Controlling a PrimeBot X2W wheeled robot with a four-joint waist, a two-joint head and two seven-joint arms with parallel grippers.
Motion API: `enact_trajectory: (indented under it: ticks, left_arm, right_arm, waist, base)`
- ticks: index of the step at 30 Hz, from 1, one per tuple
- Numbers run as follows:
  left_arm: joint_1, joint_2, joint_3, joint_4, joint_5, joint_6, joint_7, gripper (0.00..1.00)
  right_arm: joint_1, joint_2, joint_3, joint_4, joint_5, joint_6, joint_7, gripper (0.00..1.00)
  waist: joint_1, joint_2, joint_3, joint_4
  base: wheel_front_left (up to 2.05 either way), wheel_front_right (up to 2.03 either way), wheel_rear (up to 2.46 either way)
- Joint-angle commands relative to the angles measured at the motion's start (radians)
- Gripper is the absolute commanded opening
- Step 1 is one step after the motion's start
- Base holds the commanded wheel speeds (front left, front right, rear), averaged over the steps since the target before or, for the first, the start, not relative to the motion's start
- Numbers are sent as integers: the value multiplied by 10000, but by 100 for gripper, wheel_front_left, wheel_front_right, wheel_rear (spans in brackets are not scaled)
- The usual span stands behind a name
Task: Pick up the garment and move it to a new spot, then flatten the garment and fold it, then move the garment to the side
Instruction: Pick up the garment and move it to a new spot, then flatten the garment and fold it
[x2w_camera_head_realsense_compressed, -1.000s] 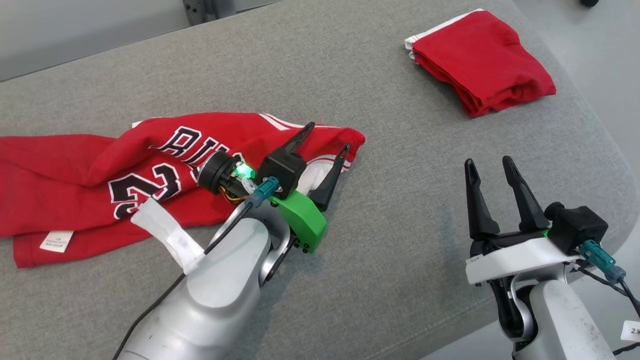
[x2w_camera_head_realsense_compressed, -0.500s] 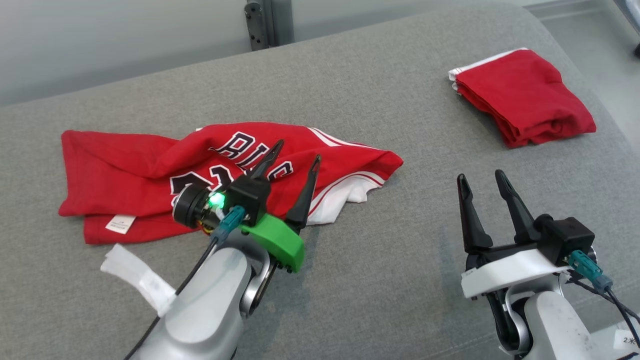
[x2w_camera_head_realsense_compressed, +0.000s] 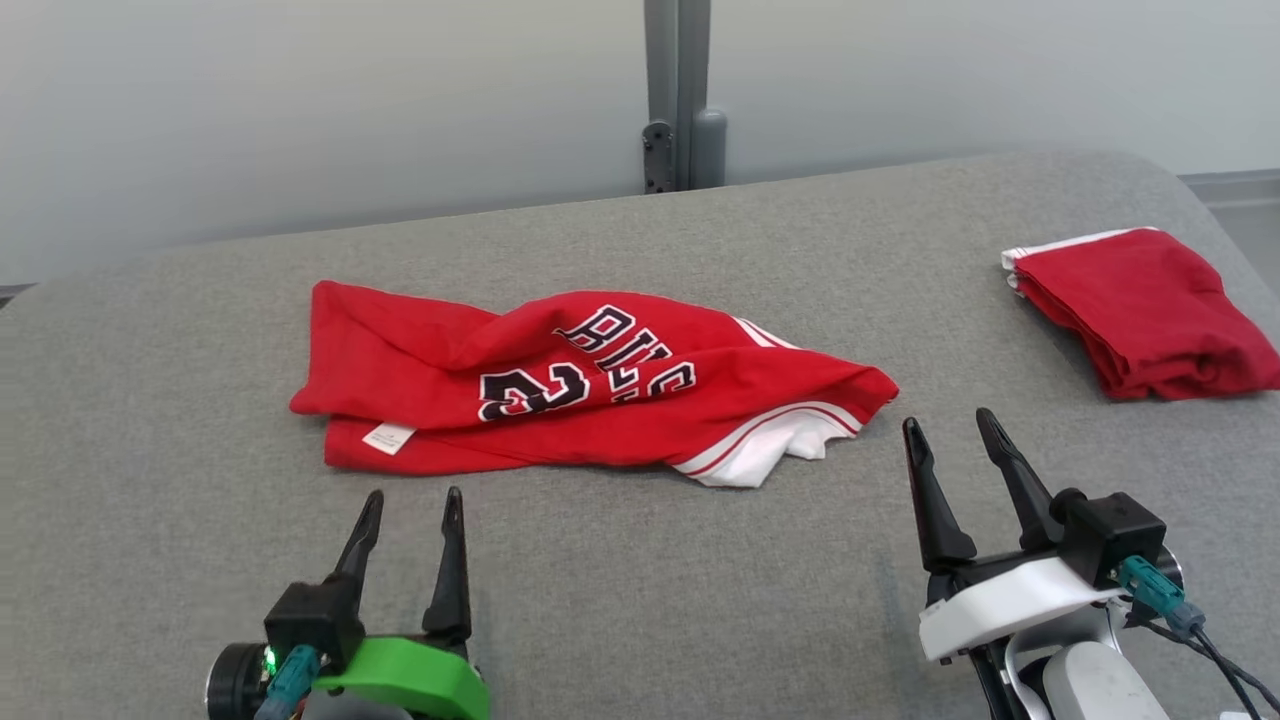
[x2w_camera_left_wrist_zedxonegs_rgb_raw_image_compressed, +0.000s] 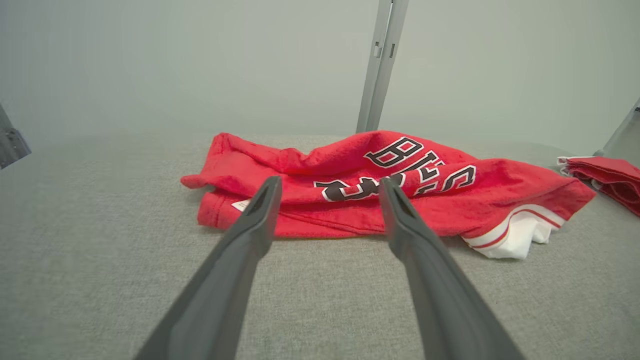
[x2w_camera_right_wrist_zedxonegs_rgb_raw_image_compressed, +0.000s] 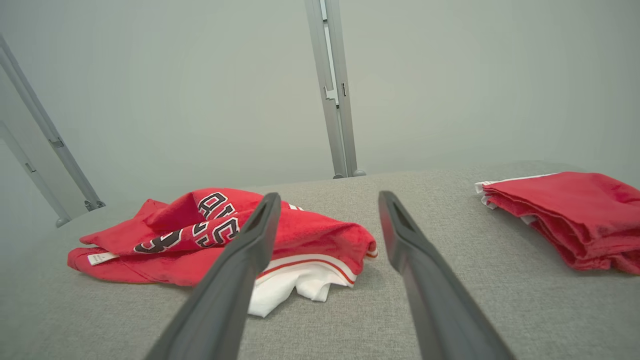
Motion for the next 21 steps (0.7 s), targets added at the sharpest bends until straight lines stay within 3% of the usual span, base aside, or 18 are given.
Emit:
enact_trajectory:
  ticks: [1,8,21]
  left_arm:
    - [351,-33,168,-180,33,51,-32,100]
    - [1307,-257,824,-914,447,-32,-32,100]
    - [1411,-586,1310,-859,917,-341,-33,100]
  right_arm:
    - [215,-25,-30,-35,-57,-10,-27,100]
    - [329,-24,-4,74,83,-10,-27,100]
    - [226,-23,154,329,143,-10,-27,100]
  waist:
    - [0,0,-355,534]
    - [0,0,-253,807]
    - [0,0,-213,721]
  base:
    - [0,0,0]
    - [0,0,0]
    - [0,0,0]
